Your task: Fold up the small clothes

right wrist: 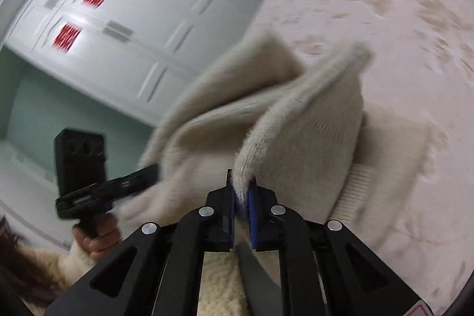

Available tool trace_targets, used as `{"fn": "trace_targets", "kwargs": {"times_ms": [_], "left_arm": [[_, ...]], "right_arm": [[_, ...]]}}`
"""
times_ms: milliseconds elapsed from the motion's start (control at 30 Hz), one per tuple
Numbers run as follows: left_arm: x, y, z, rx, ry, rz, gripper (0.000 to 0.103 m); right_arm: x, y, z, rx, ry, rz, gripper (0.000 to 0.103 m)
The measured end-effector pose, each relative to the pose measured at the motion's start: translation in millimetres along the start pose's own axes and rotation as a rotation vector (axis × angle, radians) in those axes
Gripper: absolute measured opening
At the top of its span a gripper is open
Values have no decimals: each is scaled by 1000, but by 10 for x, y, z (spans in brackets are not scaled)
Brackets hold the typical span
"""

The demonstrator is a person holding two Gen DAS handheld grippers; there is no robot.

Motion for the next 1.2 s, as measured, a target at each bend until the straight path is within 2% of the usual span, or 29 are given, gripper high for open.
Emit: {"fn": "trace_targets", "kwargs": {"times_ms": [33,67,100,133,233,300,367,433,567,633,700,767,800,833,867,900,933,1000,1033,1100,1133,1167,1200], "left_arm": [[26,44,43,-2,0,8,16],[55,60,63,-2,-6,16,16],[95,68,62,-2,-14,24,16],[129,76,38,1,-18,37,16],[122,120,-84,26,-4,41,16],[57,152,-178,43,1,7,16],[18,188,-272,63,9,-4,16],[9,209,-353,86,17,6,16],[-38,248,-377,94,13,0,16],[-69,265,-374,101,7,-11,16],[-96,259,-376,103,8,-14,16],[-132,254,-413,109,28,-14,16],[-161,263,-459,117,43,-14,16],[-197,280,-520,130,58,-15,16],[-237,300,-603,144,68,-21,17],[-277,320,-706,153,67,-35,17],[-303,330,-798,158,60,-44,17],[-352,340,-939,173,65,-40,17],[-379,339,-971,177,71,-38,17],[-437,355,-1003,184,80,-54,17],[-443,365,-1012,186,78,-64,17],[-442,367,-1026,192,78,-63,17],[-426,366,-1032,196,80,-54,17]], "right_arm": [[-64,11,-91,27,47,21,12],[-235,67,-141,51,108,-15,21],[-477,135,-132,58,173,-97,33],[-664,208,-84,43,207,-189,34],[-1089,549,430,-104,241,-387,35],[-1341,790,674,-155,288,-503,44],[-1569,928,673,-128,292,-573,45],[-1692,957,493,-73,272,-604,45],[-1709,740,162,-42,188,-575,48],[-1586,489,166,-37,245,-489,11],[-1244,200,434,-121,248,-366,12],[-1160,68,624,-144,365,-225,11],[-1357,95,585,-98,470,-208,11],[-1673,208,485,1,551,-244,12],[-1988,372,404,96,594,-328,13],[-2099,448,442,68,557,-399,14],[-2040,460,593,-21,516,-441,15],[-1692,418,890,-148,530,-386,25],[-1514,393,976,-185,484,-348,28],[-1314,379,968,-176,390,-313,69],[-1278,386,884,-137,385,-286,73],[-1284,348,761,-85,420,-250,73],[-1334,359,644,-27,462,-227,67]]}}
Point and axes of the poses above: each gripper's, at about its wrist camera, not at the fingertips, and z roughly against the way its jaws point, x to its left, y to its underside, the point moved 4 cm from there along -z, roughly the way its jaws point, and after that the axes turned 6 degrees about z, right-handed, at the moved point
